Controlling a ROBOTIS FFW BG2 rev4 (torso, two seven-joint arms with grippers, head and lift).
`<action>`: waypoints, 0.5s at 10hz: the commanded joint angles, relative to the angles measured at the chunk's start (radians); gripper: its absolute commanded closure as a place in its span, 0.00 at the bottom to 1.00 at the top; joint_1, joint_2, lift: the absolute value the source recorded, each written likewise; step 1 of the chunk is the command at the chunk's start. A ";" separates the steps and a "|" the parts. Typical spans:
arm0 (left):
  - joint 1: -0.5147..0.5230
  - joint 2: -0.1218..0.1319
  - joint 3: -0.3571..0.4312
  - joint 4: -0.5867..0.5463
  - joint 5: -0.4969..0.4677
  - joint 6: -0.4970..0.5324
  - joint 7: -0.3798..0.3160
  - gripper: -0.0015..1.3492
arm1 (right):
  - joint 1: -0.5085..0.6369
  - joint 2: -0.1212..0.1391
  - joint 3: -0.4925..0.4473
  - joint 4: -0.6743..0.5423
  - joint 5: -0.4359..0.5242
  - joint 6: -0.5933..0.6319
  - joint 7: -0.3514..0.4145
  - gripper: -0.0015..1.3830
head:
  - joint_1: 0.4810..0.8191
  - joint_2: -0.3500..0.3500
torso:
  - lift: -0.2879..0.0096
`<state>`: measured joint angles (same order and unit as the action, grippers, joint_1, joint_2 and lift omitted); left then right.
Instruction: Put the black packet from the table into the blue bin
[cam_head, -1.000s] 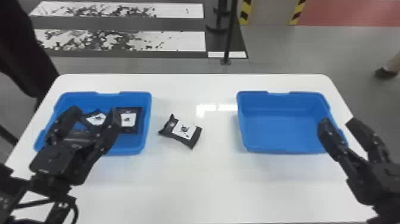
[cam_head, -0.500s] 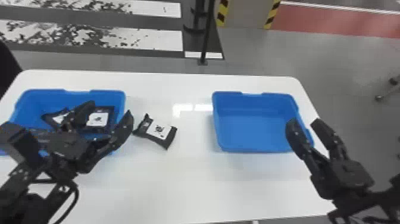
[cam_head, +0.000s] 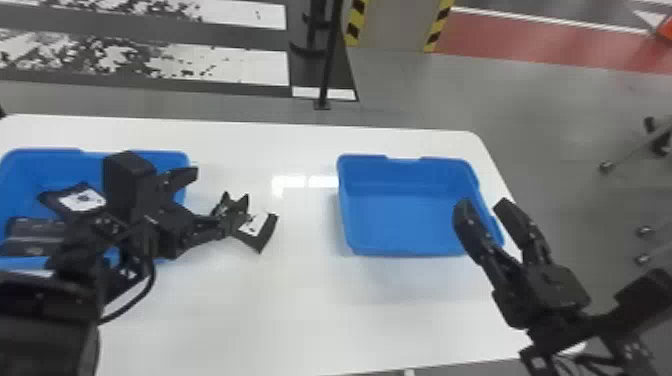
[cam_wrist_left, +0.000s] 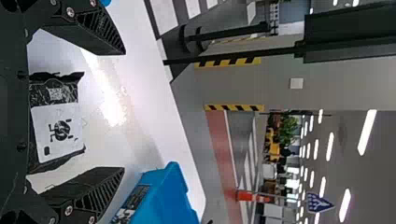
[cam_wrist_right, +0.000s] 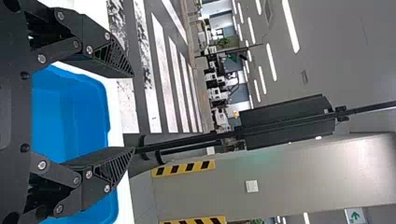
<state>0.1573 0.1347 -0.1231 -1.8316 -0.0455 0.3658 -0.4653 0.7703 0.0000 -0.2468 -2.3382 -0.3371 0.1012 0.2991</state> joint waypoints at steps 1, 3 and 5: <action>-0.079 -0.020 -0.021 0.083 -0.098 0.061 -0.023 0.11 | -0.002 0.001 0.003 0.005 0.000 -0.001 0.000 0.37 | 0.63 0.21 | 0.60; -0.123 -0.035 -0.030 0.149 -0.164 0.120 -0.030 0.11 | -0.002 0.001 0.001 0.005 0.000 -0.001 0.000 0.37 | 0.63 0.20 | 0.60; -0.189 -0.035 -0.100 0.228 -0.184 0.177 -0.032 0.11 | -0.005 0.001 0.001 0.005 0.000 -0.001 0.000 0.37 | 0.63 0.21 | 0.60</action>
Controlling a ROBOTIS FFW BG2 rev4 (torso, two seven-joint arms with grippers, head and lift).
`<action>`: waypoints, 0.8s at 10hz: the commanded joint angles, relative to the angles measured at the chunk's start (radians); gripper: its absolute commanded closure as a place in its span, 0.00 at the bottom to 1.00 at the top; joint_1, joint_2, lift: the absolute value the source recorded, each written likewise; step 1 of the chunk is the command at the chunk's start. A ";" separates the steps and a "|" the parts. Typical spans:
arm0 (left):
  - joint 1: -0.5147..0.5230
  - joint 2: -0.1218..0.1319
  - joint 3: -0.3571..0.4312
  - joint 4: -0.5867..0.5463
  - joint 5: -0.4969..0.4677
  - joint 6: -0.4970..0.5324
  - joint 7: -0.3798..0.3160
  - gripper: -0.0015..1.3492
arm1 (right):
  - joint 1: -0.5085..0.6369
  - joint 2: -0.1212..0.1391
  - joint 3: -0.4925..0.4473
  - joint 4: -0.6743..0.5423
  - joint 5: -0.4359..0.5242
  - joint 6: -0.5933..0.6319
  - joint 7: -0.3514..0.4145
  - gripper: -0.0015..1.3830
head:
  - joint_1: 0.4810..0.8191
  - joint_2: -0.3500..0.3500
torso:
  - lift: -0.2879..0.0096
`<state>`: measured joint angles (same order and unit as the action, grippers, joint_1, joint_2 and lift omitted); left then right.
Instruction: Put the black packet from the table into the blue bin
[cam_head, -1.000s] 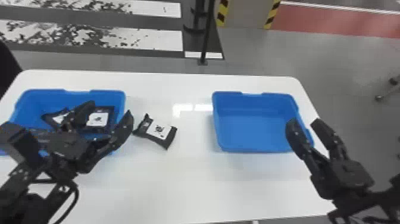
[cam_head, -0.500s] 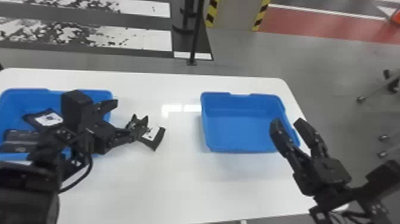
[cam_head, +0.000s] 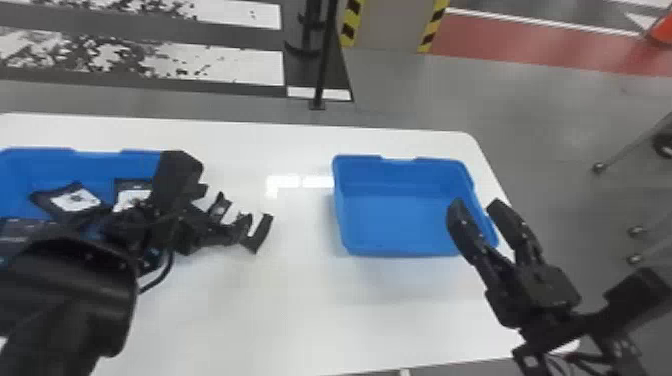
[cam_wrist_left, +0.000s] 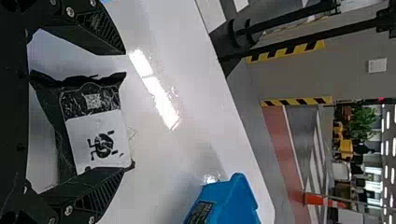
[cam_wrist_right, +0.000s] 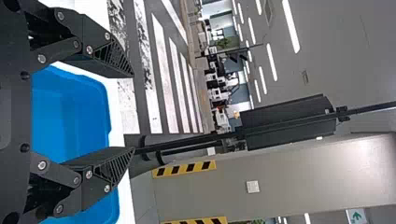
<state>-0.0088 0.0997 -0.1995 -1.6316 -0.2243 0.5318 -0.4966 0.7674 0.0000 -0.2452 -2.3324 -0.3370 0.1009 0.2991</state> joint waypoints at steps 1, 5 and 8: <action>-0.060 -0.003 -0.056 0.069 -0.005 0.035 -0.002 0.11 | -0.007 0.001 0.000 0.004 0.000 0.000 0.000 0.37 | 0.63 0.20 | 0.60; -0.119 -0.012 -0.094 0.173 -0.057 0.104 -0.008 0.17 | -0.002 0.001 -0.002 0.004 -0.006 0.000 0.002 0.37 | 0.63 0.15 | 0.60; -0.116 -0.012 -0.070 0.175 -0.073 0.062 -0.031 0.83 | -0.004 0.001 0.000 0.007 -0.006 0.000 0.000 0.37 | 0.63 0.17 | 0.60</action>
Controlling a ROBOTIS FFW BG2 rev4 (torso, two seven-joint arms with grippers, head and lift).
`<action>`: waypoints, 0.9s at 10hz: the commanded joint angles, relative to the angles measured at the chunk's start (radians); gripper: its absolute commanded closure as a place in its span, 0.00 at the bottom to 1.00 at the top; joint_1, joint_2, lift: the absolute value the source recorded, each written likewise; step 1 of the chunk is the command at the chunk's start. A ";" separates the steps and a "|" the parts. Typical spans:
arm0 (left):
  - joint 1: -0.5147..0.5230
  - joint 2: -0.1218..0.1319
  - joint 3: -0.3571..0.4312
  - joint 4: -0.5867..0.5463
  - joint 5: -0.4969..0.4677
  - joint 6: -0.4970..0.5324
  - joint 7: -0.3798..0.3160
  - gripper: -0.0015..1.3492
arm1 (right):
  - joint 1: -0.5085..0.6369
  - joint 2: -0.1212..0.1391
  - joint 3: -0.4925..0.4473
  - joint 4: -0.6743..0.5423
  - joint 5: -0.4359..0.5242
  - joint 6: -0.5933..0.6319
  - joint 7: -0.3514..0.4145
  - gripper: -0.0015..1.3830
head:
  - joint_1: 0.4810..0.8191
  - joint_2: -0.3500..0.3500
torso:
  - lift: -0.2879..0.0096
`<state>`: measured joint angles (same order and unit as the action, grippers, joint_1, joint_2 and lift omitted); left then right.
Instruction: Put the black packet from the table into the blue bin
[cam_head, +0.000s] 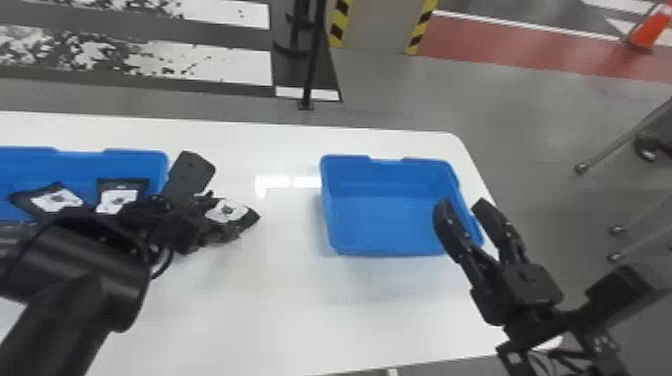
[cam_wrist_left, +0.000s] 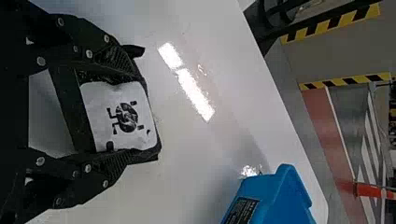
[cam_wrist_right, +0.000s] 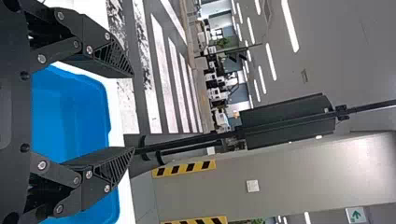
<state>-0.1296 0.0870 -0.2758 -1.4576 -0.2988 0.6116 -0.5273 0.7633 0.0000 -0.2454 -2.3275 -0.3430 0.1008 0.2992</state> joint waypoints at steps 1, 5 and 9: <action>0.004 -0.001 0.021 -0.001 -0.008 -0.074 -0.017 0.91 | -0.003 0.001 0.002 0.004 0.002 0.000 0.001 0.37 | 0.63 0.18 | 0.60; 0.009 0.000 0.040 -0.021 0.063 -0.204 -0.079 0.90 | 0.002 0.001 0.002 0.004 0.002 0.000 0.000 0.37 | 0.63 0.17 | 0.60; 0.196 0.031 0.212 -0.414 0.101 -0.155 -0.103 0.90 | 0.002 0.001 0.002 0.002 0.002 0.000 0.000 0.37 | 0.63 0.14 | 0.60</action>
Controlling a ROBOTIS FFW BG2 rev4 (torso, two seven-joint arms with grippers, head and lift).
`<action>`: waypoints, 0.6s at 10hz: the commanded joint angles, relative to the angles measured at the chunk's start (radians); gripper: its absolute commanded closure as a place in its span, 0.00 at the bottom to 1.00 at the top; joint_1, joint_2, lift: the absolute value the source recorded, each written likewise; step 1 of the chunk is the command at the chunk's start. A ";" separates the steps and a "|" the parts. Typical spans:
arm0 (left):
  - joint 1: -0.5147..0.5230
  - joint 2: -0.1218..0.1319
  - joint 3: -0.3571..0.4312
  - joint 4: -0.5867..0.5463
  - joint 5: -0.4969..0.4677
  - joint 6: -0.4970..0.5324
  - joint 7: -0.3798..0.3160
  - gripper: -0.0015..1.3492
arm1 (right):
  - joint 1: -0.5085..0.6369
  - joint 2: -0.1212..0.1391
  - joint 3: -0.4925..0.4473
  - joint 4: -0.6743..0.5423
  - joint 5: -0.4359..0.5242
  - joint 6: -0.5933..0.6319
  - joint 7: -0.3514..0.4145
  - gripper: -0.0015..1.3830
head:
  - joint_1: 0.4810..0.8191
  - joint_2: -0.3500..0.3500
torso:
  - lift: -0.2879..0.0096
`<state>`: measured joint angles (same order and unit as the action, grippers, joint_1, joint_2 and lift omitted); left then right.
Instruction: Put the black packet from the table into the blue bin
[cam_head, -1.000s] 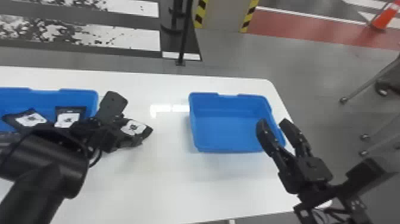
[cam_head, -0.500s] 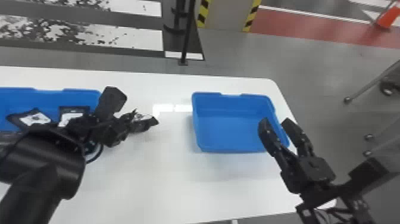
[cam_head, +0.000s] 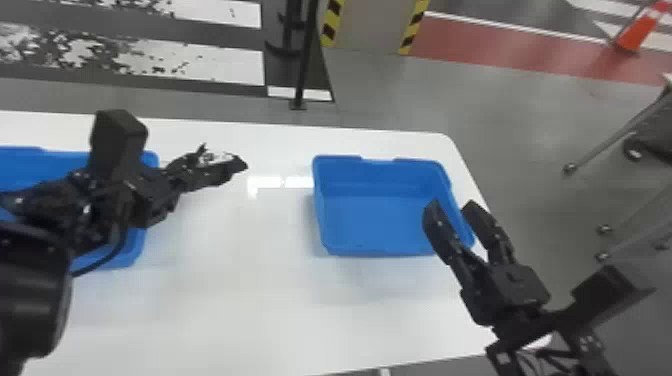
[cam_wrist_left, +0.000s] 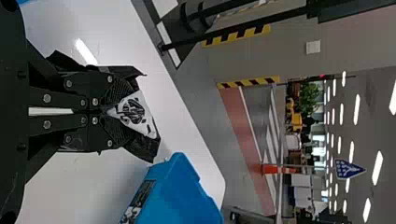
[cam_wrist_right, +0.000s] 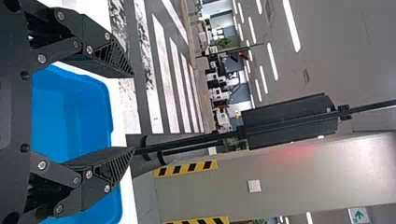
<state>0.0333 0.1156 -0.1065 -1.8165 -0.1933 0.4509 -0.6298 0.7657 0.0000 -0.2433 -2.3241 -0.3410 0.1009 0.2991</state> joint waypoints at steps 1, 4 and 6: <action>0.089 0.004 0.126 -0.119 -0.006 0.020 -0.001 0.90 | 0.000 0.001 0.000 -0.001 0.000 0.000 0.000 0.37 | 0.63 0.19 | 0.60; 0.165 0.004 0.314 -0.148 0.000 0.045 -0.001 0.90 | 0.002 0.001 -0.002 -0.004 -0.006 0.000 0.000 0.37 | 0.63 0.38 | 0.60; 0.190 0.001 0.352 -0.148 0.034 0.055 0.002 0.41 | 0.002 0.001 -0.002 -0.004 -0.006 0.000 0.000 0.37 | 0.63 0.51 | 0.60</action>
<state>0.2162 0.1178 0.2357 -1.9646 -0.1699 0.5007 -0.6276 0.7682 0.0000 -0.2453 -2.3286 -0.3465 0.1014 0.2991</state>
